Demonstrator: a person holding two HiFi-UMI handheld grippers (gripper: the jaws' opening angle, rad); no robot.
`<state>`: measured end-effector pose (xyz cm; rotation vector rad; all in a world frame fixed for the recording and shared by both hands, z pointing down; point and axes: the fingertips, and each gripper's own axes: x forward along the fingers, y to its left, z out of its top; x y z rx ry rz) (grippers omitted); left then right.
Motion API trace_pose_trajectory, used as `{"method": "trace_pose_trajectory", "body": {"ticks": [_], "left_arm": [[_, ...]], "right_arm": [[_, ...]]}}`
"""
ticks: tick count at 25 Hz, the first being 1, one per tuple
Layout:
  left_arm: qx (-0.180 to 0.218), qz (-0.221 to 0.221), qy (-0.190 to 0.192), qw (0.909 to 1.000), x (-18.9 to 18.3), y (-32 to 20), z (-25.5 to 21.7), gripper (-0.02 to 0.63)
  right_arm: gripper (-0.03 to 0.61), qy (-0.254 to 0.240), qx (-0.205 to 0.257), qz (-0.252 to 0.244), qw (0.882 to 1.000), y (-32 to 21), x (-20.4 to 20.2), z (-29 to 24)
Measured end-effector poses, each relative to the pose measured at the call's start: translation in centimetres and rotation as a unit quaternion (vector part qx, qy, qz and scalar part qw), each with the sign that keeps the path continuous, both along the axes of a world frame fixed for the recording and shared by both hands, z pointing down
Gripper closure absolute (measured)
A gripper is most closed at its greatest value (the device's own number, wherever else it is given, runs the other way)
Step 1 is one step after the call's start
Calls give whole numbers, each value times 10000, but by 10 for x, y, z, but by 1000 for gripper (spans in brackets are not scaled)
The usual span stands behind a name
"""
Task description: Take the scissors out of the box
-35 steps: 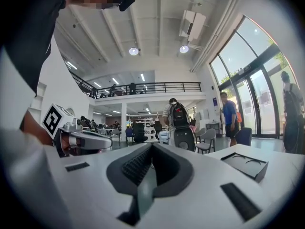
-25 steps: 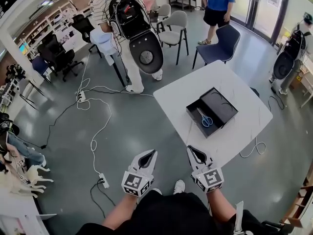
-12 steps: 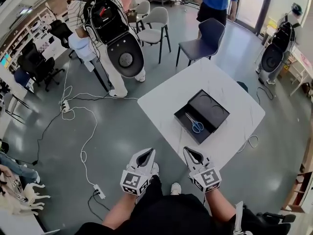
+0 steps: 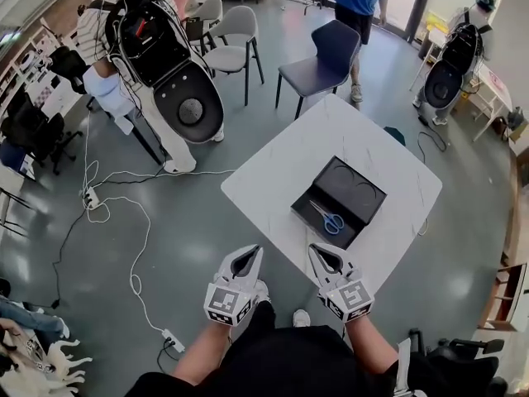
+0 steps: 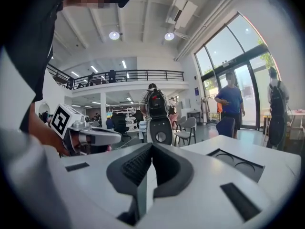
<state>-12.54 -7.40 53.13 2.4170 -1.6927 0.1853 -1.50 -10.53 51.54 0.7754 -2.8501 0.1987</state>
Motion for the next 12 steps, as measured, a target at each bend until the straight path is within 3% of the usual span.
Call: {"method": "trace_pose_trajectory", "body": {"ticks": [12], "left_arm": [[116, 788, 55, 9968, -23, -42, -5, 609]], "right_arm": [[569, 114, -59, 890, 9959, -24, -18, 8]]}}
